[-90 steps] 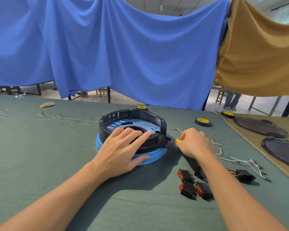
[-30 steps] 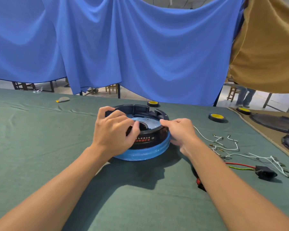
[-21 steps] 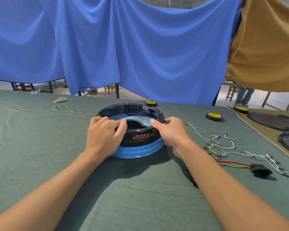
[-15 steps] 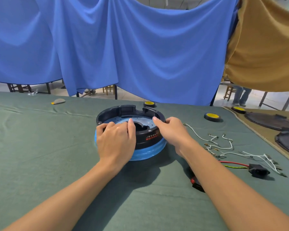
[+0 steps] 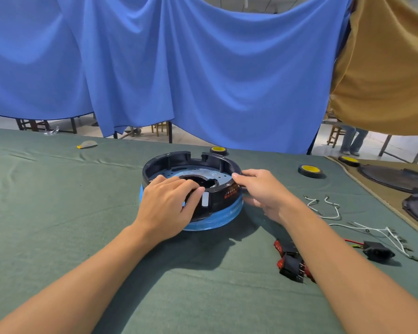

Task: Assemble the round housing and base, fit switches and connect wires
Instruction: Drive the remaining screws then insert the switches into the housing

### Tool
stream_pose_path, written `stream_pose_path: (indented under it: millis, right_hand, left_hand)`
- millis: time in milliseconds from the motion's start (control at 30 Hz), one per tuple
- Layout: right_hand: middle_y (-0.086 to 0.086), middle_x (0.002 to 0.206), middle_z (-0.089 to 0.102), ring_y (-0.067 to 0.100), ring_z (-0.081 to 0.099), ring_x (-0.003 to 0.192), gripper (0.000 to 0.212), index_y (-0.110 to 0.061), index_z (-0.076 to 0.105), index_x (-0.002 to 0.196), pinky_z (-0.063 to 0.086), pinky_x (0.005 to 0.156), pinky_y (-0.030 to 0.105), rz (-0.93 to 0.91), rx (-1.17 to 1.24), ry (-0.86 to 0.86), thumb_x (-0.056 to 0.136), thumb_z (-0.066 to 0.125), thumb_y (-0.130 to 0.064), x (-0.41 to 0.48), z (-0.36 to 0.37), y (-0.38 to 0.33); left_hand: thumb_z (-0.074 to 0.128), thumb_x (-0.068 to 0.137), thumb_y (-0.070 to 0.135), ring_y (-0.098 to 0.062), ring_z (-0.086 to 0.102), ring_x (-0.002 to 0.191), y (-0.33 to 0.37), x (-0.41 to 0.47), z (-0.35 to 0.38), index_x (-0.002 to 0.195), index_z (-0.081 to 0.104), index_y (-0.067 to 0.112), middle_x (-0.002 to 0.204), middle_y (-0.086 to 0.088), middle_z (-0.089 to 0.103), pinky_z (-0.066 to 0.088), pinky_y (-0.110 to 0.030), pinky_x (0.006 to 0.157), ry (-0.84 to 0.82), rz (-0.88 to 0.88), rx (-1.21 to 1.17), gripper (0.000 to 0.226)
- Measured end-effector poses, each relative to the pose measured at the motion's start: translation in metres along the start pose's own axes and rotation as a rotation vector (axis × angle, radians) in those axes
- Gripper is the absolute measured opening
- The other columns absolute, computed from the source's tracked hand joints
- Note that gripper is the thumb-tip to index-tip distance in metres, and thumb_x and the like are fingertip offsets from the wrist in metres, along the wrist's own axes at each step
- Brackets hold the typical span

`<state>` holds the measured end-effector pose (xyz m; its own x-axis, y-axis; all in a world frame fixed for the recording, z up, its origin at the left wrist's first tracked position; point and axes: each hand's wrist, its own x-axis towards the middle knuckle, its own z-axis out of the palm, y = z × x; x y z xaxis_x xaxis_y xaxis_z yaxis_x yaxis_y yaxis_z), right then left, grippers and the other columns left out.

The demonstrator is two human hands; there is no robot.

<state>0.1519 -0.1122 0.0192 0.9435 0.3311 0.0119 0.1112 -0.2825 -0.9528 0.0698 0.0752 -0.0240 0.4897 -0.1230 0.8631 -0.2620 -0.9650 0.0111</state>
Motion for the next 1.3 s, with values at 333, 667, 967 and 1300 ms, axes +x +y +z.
stream_pose_path:
  millis: [333,667,967,1300]
  right_hand:
    - [0.003,0.085,0.072,0.013,0.066,0.072,0.016,-0.014,0.068,0.096,0.055,0.071,0.029,-0.113,-0.433,-0.001,0.094,0.059,-0.027,-0.020,-0.045,-0.018]
    - [-0.014,0.102,0.063,0.010,0.055,0.094,0.026,-0.037,0.062,0.106,0.047,0.081,0.032,-0.089,-1.263,-0.446,0.083,0.069,-0.048,-0.056,-0.057,-0.026]
    - [-0.014,0.099,0.068,0.012,0.066,0.084,0.041,-0.030,0.061,0.116,0.042,0.061,0.022,-0.089,-1.236,-0.612,0.079,0.078,-0.030,-0.051,-0.057,-0.021]
    - [-0.012,0.098,0.055,0.011,0.052,0.083,0.045,-0.034,0.060,0.115,0.041,0.066,0.029,-0.156,-1.245,-0.433,0.075,0.080,-0.035,-0.045,-0.050,-0.007]
  left_hand:
    - [0.055,0.095,0.026,-0.022,0.063,0.061,0.015,0.002,0.005,0.079,0.073,0.010,0.067,0.003,0.069,0.046,-0.038,0.063,-0.015,-0.101,0.002,0.028]
    - [0.048,0.093,0.028,-0.026,0.063,0.076,0.024,0.000,0.008,0.092,0.074,0.007,0.082,0.000,0.073,0.034,-0.036,0.077,-0.035,-0.074,0.008,0.033]
    - [0.050,0.092,0.027,-0.027,0.062,0.073,0.026,-0.001,0.008,0.091,0.072,0.007,0.079,-0.001,0.072,0.032,-0.035,0.076,-0.050,-0.077,0.066,0.031]
    - [0.048,0.093,0.028,-0.026,0.061,0.072,0.026,-0.001,0.007,0.091,0.072,0.007,0.077,-0.001,0.071,0.033,-0.035,0.075,-0.063,-0.081,0.068,0.033]
